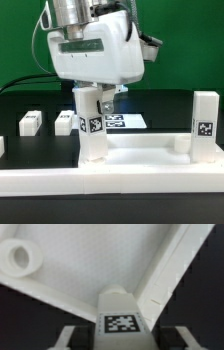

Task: Assemble desk

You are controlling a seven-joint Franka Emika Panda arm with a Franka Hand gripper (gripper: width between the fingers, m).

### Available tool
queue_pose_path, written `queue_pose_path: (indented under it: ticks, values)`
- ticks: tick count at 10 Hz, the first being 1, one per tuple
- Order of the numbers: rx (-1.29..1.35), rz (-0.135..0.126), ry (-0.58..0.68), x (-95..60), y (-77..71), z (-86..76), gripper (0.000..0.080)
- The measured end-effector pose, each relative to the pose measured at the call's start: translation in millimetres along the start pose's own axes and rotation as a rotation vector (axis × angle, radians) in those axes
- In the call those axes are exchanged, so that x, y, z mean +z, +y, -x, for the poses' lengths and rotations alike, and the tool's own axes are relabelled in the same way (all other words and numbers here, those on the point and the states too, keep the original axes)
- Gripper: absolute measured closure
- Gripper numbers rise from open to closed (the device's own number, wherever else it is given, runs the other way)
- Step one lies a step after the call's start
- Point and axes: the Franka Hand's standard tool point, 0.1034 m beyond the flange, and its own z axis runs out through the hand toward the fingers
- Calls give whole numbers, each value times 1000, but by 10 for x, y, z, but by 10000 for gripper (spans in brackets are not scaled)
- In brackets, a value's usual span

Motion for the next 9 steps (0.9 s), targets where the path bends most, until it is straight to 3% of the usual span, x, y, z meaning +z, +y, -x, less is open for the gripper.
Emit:
queue_pose_path:
  ticks: [3, 4, 5, 6, 7, 8, 9]
  values:
    - [409, -56, -60, -4, -68, 28, 508]
    - [411, -55, -60, -2, -69, 35, 436]
    - [396, -55, -59, -1, -70, 37, 436]
    - [349, -55, -57, -1, -69, 38, 255]
    - [159, -30, -33, -1, -52, 52, 255]
    - [-7, -24, -38, -9, -40, 50, 169]
    - [-170, -10, -46, -16, -21, 59, 155]
